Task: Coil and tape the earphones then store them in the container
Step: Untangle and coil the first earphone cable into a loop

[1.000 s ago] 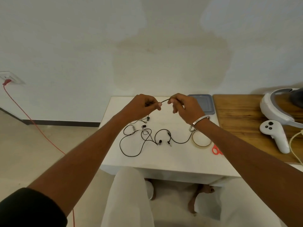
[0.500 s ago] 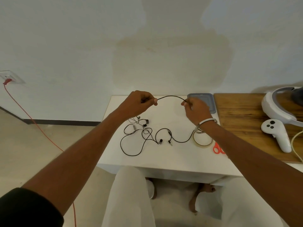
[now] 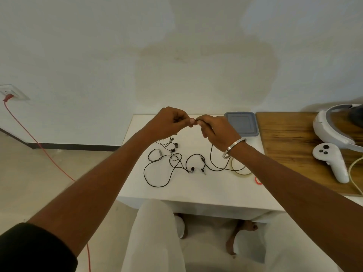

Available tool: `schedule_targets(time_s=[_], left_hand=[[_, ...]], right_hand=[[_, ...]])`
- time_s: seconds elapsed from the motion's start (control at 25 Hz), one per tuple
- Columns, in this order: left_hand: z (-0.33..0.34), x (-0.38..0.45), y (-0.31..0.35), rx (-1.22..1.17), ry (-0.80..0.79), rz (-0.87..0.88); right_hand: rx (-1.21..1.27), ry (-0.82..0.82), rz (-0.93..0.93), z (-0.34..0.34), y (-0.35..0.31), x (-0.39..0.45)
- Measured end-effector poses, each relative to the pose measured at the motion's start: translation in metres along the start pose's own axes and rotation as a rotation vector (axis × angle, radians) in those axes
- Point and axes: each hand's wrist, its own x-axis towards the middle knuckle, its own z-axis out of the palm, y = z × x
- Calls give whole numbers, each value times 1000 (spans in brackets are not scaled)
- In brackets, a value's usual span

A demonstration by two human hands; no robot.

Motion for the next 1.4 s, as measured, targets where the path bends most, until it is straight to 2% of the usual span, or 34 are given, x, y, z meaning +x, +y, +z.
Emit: schedule_targets(time_s=[0.24, 0.32, 0.52, 0.64, 0.72, 0.84, 0.96, 1.04, 1.24, 1.32, 1.4], left_hand=[[-2, -8, -3, -31, -13, -57], [-4, -10, -7, -27, -15, -68], [-2, -9, -11, -38, 37, -60], [7, -10, -8, -137, 42, -88], [17, -10, -6, -94, 48, -95], [27, -8, -4, -28, 30, -55], [29, -6, -4, -9, 20, -55], [26, -7, -7, -8, 4, -115], [11, -18, -24, -92, -81, -242], [8, -20, -27, -93, -80, -238], [8, -20, -27, -101, -79, -212]], right_hand=[[98, 192, 143, -5, 11, -3], [67, 204, 182, -6, 19, -5], [-46, 134, 295, 3, 23, -10], [-204, -22, 391, 9, 23, -13], [-205, -128, 345, 12, 20, -16], [-31, -187, 173, 20, 7, -16], [-56, -135, 102, 19, 4, -10], [-121, -125, 110, 15, 10, -7], [-59, 104, 283, -5, 45, -9], [-112, 116, 367, -9, 58, -12], [-207, 28, 456, -9, 65, -15]])
